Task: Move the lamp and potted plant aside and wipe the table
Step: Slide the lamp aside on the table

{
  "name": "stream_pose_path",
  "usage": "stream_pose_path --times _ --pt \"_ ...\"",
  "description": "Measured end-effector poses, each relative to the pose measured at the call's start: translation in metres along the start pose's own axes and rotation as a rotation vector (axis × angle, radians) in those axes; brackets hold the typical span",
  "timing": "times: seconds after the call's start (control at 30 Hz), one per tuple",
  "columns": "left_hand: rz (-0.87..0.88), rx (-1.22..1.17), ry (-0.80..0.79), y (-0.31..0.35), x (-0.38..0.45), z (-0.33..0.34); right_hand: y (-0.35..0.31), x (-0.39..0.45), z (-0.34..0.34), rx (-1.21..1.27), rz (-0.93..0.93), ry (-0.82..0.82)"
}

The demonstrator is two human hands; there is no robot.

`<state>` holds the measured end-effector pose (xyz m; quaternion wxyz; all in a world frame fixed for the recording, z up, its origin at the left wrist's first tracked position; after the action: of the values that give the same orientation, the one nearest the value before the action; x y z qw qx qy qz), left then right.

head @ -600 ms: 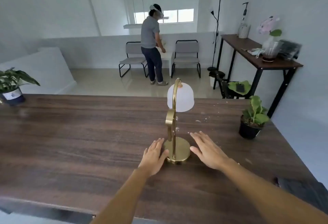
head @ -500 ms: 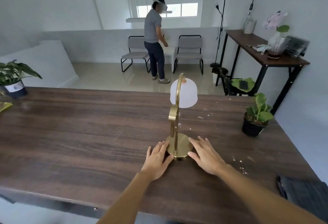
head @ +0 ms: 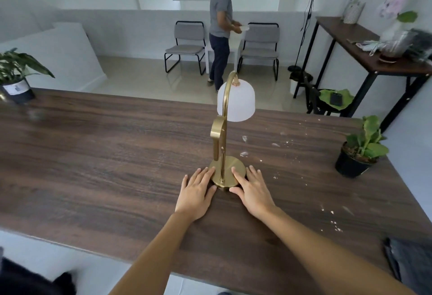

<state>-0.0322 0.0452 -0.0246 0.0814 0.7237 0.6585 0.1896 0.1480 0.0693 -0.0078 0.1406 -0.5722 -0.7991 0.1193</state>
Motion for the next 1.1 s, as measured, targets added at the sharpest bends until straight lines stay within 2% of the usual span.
stream_pose_path --times 0.43,0.83,1.1 --pt "-0.195 0.020 0.040 -0.043 0.079 -0.004 -0.029 0.111 0.014 -0.085 0.022 0.012" --pt "-0.247 0.055 0.048 -0.070 0.145 0.003 -0.027 0.186 0.022 -0.107 0.049 0.009" --pt "-0.255 0.079 0.034 -0.072 0.159 0.006 -0.023 0.195 0.020 -0.151 0.045 -0.016"
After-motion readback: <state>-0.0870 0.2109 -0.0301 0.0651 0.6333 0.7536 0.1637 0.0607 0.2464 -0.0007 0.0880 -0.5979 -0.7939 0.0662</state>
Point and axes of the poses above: each hand's wrist, its own x-axis towards the middle knuckle, its own z-axis out of the palm, y = z × x, the point moved 4 cm from there along x, towards the middle knuckle, and after that the axes turned 4 degrees about y, right-handed, at the moved point
